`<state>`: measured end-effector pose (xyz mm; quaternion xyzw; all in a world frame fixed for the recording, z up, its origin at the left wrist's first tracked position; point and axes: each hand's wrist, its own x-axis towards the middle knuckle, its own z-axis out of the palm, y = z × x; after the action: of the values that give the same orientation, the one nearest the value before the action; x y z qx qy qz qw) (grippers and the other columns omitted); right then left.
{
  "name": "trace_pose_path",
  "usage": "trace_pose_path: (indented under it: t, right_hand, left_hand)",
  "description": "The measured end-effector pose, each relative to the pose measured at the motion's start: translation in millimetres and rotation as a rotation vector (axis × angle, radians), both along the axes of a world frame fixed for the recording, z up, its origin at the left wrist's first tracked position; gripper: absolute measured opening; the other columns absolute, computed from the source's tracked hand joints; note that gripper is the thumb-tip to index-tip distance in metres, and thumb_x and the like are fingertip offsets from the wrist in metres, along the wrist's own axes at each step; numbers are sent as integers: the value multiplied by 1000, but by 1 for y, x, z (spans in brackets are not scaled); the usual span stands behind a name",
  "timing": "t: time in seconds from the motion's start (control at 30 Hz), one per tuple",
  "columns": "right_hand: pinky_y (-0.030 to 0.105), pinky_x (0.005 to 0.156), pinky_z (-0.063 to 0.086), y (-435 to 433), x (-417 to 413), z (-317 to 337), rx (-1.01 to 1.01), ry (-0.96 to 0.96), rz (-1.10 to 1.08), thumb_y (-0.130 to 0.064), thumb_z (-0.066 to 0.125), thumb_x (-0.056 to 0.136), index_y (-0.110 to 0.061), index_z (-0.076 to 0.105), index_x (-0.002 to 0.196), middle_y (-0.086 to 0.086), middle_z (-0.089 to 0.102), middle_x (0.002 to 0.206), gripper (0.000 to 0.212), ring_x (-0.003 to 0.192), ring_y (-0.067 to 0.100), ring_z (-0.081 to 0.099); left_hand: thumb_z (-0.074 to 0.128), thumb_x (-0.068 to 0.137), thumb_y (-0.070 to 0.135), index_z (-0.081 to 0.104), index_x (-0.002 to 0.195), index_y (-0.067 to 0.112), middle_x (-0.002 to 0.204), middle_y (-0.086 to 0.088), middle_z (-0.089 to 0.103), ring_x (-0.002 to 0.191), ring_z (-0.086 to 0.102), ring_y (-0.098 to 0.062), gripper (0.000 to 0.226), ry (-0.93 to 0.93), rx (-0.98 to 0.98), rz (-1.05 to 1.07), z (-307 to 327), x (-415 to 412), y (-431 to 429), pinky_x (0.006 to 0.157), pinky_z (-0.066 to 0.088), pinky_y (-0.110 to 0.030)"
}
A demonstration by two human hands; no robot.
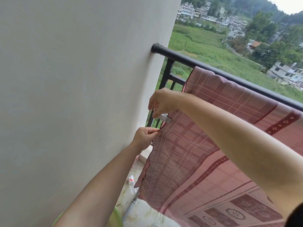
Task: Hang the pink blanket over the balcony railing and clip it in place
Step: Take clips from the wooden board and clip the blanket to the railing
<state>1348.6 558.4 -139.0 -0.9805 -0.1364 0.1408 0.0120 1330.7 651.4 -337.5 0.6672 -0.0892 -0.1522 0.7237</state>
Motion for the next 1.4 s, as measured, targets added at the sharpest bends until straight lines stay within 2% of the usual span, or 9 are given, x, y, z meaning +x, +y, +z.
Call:
trace_pose_path:
  t: [0.13, 0.27, 0.4, 0.5, 0.67, 0.8, 0.9, 1.07, 1.4]
  right_hand:
    - [37, 99, 50, 1, -2, 0, 3, -22, -1, -42, 75, 84, -28, 51, 140, -4, 60, 131, 63, 116, 17, 58]
    - [41, 92, 52, -4, -15, -1, 150, -357, 59, -36, 57, 98, -21, 53, 138, 4, 61, 131, 43, 110, 21, 62]
    - [39, 69, 59, -19, -42, -31, 193, -876, 204, -26, 53, 100, -13, 63, 122, 6, 68, 116, 28, 97, 22, 66]
    - [36, 76, 55, -37, -76, -78, 283, -1041, 161, -22, 54, 100, -14, 60, 121, 6, 64, 115, 22, 99, 19, 62]
    - [45, 100, 45, -80, -157, -163, 108, -918, -186, -34, 49, 100, -21, 43, 140, 11, 50, 138, 43, 120, 24, 52]
    - [46, 118, 22, -116, -213, -182, -39, -806, -400, -47, 43, 99, -20, 30, 154, 14, 19, 162, 63, 147, 33, 25]
    - [51, 122, 12, -149, -255, -175, -67, -834, -546, -54, 39, 99, -19, 19, 158, 16, 4, 166, 72, 153, 33, 8]
    - [56, 121, 12, -219, -364, -163, -91, -937, -774, -61, 41, 96, -18, 20, 158, 18, 4, 165, 78, 153, 36, 5]
    - [52, 122, 9, -369, -710, -159, -167, -945, -1248, -71, 37, 88, -20, 15, 159, 17, 3, 165, 90, 153, 35, 6]
  left_hand:
    - [74, 84, 14, 73, 106, 1, 98, -14, 75, 94, 71, -28, 26, -20, 38, -8, 2, 0, 2, 91, 55, -41]
    - [75, 84, 22, 78, 95, 18, 81, 1, 75, 64, 65, 3, 12, -106, 146, -7, 3, -2, 9, 59, 51, -14]
    - [69, 88, 31, 77, 86, 26, 69, 16, 72, 74, 68, -9, 10, -241, 409, 13, -4, -8, 26, 65, 52, -25]
    - [62, 90, 34, 74, 86, 28, 68, 18, 67, 75, 66, -11, 14, -335, 607, 106, -14, -20, 41, 66, 47, -24]
    - [53, 97, 28, 67, 109, 21, 113, -2, 67, 103, 60, -26, 20, -538, 757, 138, -37, -55, 54, 84, 45, -35]
    - [41, 98, 39, 53, 134, 16, 144, -10, 47, 130, 45, -29, 43, -768, 803, 121, -22, -85, 30, 101, 38, -45]
    - [34, 98, 38, 41, 144, 11, 153, -10, 32, 138, 33, -29, 53, -1005, 724, 63, 4, -107, -10, 108, 30, -40]
    - [34, 98, 46, 25, 152, 15, 162, -13, 8, 150, 4, -30, 63, -1104, 699, 28, 39, -177, -106, 118, 12, -52]
    - [28, 96, 56, 10, 156, 22, 163, -8, -7, 150, -5, -27, 71, -1286, 606, -256, 65, -435, -332, 118, 6, -55]
